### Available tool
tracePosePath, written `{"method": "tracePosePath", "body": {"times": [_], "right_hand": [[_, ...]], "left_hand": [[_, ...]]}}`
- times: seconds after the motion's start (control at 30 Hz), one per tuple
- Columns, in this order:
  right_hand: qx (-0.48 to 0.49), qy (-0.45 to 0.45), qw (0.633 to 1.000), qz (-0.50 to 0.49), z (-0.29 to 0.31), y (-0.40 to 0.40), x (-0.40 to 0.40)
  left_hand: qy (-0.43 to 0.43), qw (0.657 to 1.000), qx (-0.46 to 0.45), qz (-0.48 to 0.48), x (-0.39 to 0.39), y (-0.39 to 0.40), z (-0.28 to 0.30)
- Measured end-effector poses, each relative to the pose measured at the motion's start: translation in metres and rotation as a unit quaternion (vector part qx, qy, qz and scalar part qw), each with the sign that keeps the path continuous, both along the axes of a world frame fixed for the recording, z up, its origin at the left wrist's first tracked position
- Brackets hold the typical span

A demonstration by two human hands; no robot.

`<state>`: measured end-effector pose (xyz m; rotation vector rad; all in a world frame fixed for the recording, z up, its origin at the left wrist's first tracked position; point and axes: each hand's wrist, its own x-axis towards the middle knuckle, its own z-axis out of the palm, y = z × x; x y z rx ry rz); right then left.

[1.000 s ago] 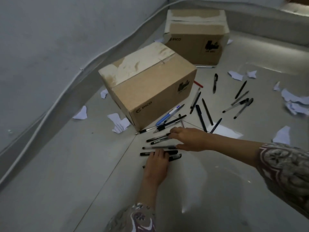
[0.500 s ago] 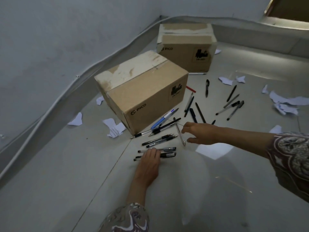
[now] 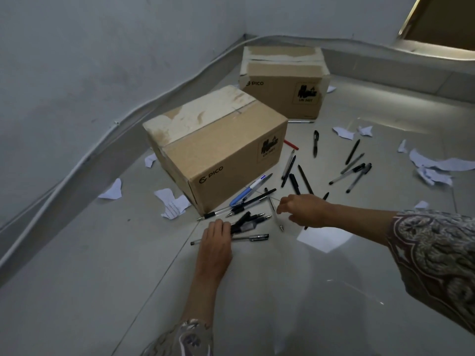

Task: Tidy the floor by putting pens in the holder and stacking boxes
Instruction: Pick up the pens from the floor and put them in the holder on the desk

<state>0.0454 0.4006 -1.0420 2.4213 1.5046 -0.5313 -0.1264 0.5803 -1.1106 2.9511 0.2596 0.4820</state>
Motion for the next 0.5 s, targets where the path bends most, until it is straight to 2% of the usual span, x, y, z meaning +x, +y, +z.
{"method": "tracePosePath", "body": {"times": [0.1, 0.2, 0.3, 0.4, 0.5], "right_hand": [[-0.018, -0.076, 0.992, 0.101, -0.006, 0.001, 0.009], [-0.029, -0.102, 0.980, 0.169, -0.010, 0.004, 0.012], [0.004, -0.164, 0.952, 0.259, -0.018, 0.004, 0.014], [-0.032, -0.194, 0.934, 0.298, -0.027, 0.008, 0.014], [-0.018, -0.212, 0.919, 0.331, -0.034, 0.011, 0.012]], "left_hand": [[-0.021, 0.980, -0.186, 0.061, 0.006, -0.004, 0.010], [-0.002, 0.921, -0.372, 0.115, 0.010, -0.007, 0.016], [0.011, 0.883, -0.459, 0.094, 0.014, -0.005, 0.015], [0.024, 0.821, -0.564, 0.088, 0.018, 0.000, 0.014], [0.046, 0.788, -0.608, 0.085, 0.018, 0.008, 0.013]]}}
